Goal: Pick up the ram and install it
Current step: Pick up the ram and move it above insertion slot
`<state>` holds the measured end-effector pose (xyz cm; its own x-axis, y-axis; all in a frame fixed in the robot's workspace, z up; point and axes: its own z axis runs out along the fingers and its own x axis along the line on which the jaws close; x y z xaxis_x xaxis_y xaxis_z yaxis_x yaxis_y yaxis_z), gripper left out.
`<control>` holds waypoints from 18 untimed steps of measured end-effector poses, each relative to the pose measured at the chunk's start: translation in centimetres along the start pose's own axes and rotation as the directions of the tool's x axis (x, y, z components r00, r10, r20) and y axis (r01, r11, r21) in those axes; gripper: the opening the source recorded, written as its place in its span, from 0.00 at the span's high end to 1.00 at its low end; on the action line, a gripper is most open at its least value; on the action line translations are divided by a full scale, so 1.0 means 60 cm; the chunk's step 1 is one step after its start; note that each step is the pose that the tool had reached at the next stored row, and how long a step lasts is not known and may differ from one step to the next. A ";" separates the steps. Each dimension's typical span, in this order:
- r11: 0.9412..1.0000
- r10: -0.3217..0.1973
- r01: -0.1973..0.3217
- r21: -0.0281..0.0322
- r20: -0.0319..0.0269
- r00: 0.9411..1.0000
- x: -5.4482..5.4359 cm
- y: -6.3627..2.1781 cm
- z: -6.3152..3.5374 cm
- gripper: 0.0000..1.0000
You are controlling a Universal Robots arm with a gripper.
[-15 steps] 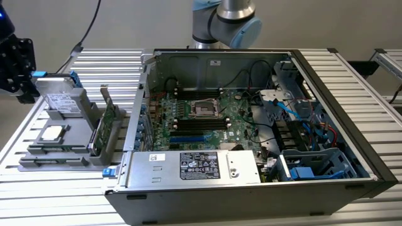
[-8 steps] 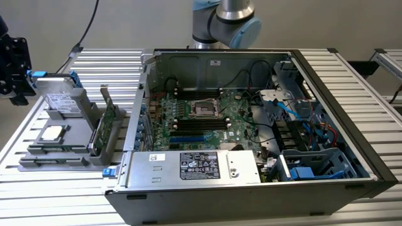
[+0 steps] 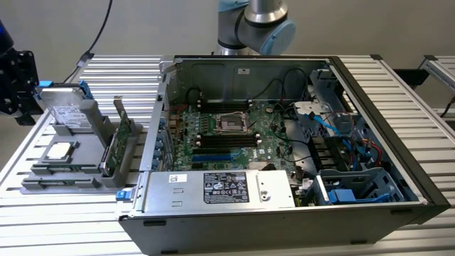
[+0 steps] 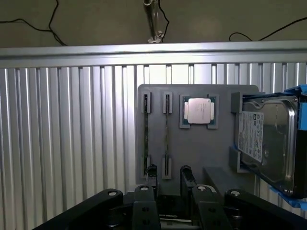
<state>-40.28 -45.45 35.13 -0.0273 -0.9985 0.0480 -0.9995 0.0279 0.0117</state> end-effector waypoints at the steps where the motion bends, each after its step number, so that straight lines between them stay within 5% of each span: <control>1: 1.000 0.000 0.000 0.000 0.000 1.000 0.001 0.000 0.003 0.67; 18: 1.000 -0.007 0.007 0.001 0.000 1.000 0.003 -0.001 0.055 0.67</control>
<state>-40.27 -45.80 31.85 -0.0208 -0.9986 0.0480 -0.9997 0.0213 0.0115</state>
